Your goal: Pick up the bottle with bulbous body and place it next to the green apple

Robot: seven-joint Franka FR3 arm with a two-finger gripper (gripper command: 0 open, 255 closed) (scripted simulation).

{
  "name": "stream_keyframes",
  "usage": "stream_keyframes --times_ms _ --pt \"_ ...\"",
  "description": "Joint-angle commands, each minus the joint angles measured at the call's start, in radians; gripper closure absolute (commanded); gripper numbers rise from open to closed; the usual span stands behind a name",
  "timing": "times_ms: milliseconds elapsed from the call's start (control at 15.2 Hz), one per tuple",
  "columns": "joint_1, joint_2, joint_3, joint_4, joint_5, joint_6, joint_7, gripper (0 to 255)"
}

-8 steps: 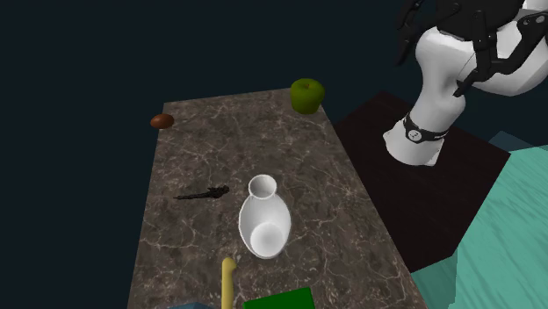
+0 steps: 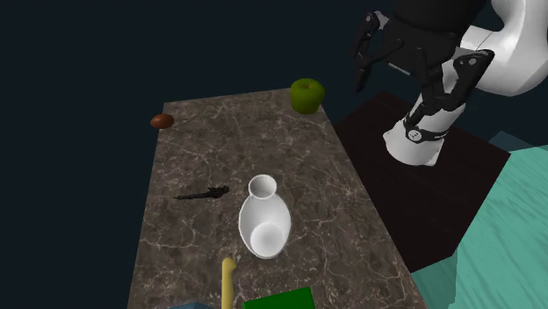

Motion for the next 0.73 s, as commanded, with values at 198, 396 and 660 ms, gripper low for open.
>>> stream_keyframes --times_ms 198,396,660 --pt "-0.010 0.216 -0.029 0.124 0.006 0.069 -0.023 0" --pt "-0.014 0.343 -0.043 0.214 0.016 0.092 -0.037 0" --pt "-0.022 0.511 -0.059 0.352 0.036 0.104 -0.056 0"
